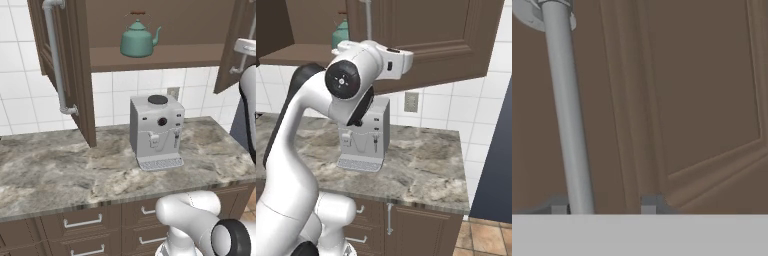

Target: Open the cabinet, pick the kettle from the cabinet, and place it in the sink.

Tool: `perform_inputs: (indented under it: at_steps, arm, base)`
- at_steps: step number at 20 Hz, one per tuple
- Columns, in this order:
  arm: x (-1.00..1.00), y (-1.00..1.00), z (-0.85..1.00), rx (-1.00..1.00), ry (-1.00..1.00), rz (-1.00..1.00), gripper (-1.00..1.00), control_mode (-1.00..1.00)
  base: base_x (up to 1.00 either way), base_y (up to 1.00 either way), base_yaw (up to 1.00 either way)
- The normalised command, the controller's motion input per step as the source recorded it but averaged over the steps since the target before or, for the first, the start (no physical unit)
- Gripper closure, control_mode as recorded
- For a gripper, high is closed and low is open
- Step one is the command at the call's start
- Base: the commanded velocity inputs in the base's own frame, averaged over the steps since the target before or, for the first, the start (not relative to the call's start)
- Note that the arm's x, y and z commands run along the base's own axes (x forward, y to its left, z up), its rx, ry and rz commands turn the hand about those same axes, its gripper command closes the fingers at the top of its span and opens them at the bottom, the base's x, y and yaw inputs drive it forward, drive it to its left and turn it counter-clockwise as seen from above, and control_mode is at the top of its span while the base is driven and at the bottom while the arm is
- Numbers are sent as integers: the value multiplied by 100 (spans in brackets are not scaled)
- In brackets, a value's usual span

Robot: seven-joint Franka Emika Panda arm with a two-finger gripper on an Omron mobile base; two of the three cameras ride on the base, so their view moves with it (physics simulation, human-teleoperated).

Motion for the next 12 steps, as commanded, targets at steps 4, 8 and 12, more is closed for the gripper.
perform_inputs:
  at_steps: [4,8,12]
  arm:
    - [-44,-55,4,2,3,0,100,-100]
    - [-46,-56,3,4,1,0,100,-100]
    - [-46,-57,3,5,0,0,100,-100]
  base:
    - [0,0,0]
    - [0,0,0]
    - [0,0,0]
